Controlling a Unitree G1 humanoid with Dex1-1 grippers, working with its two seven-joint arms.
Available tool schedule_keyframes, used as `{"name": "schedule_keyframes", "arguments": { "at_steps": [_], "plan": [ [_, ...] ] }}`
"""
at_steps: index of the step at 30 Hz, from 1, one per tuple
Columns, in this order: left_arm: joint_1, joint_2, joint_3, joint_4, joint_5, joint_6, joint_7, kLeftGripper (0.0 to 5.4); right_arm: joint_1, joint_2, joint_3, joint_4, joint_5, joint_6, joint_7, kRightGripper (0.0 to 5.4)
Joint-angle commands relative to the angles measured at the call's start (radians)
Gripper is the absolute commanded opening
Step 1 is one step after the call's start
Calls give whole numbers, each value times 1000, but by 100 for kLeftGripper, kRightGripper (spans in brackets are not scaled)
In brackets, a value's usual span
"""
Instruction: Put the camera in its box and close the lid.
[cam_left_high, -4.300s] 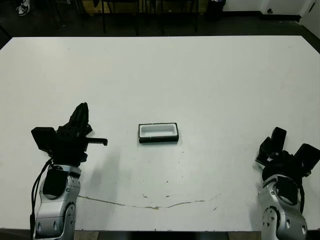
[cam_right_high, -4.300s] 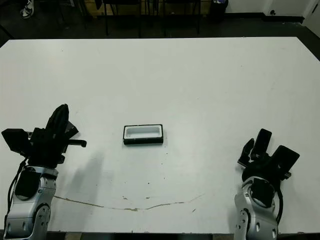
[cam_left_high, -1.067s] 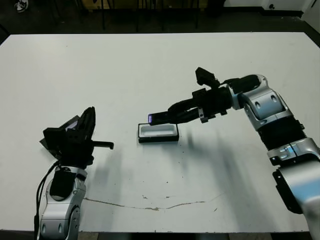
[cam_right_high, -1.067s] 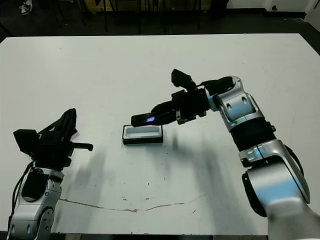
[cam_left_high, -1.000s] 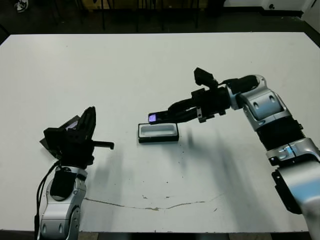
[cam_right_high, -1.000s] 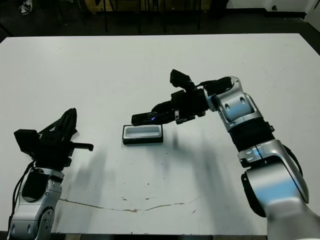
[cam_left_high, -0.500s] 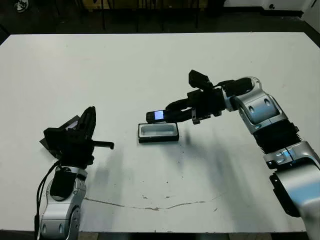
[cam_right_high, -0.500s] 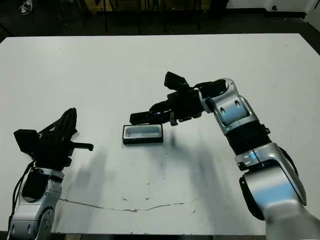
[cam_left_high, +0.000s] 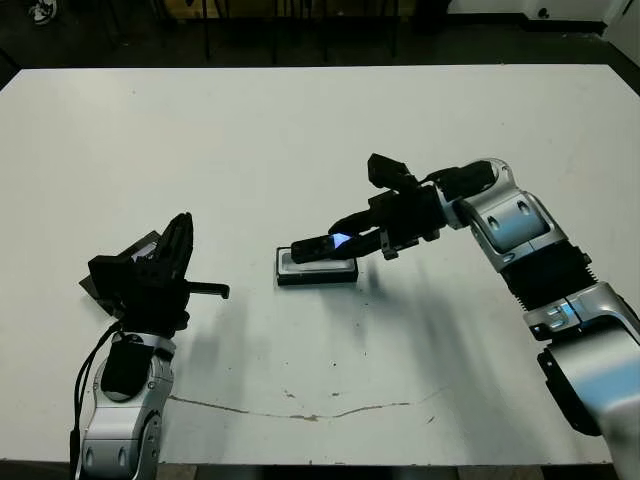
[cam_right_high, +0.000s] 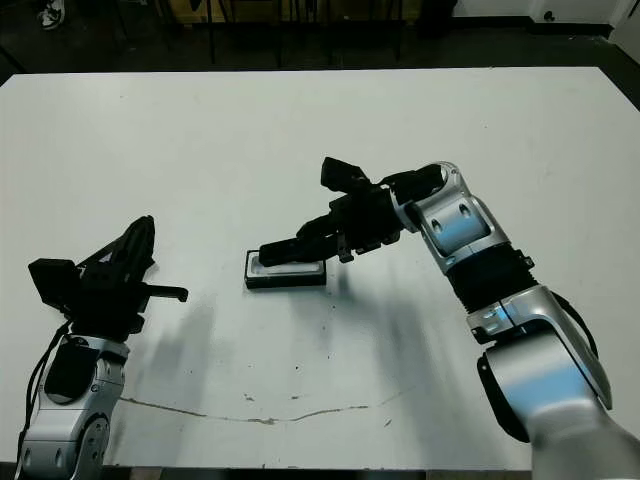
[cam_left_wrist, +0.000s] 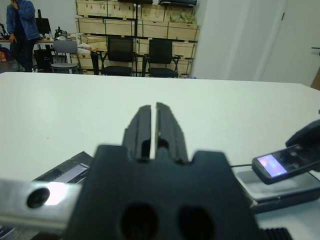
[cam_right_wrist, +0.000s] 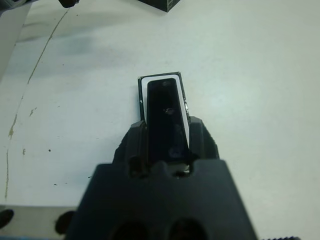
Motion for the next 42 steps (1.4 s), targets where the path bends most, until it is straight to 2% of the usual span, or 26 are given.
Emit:
{"name": "schedule_keyframes", "arguments": {
  "at_steps": [1, 5, 10, 22, 25, 38, 42],
  "plan": [
    [15, 9, -1, 9, 16, 9, 6, 0, 5, 9, 10, 12, -7, 22, 5, 70],
    [15, 8, -2, 8, 16, 11, 6, 0, 15, 12, 22, 19, -21, -6, 1, 70],
    [16, 6, -3, 10, 19, 7, 7, 0, 15, 23, 44, 21, -43, 23, -12, 70],
    [23, 6, -4, 6, 10, 8, 5, 0, 18, 45, 85, -5, -94, 31, -53, 70],
    [23, 6, -6, 5, 19, 11, 11, 0, 6, 59, 95, -5, -95, 73, -50, 70],
    [25, 5, -7, 10, 25, 2, 13, 0, 4, 95, 104, -3, -98, 62, -40, 70],
    [25, 6, -8, 9, 32, 0, 15, 0, 23, 84, 68, 0, -85, 7, -59, 70]
  ]
}}
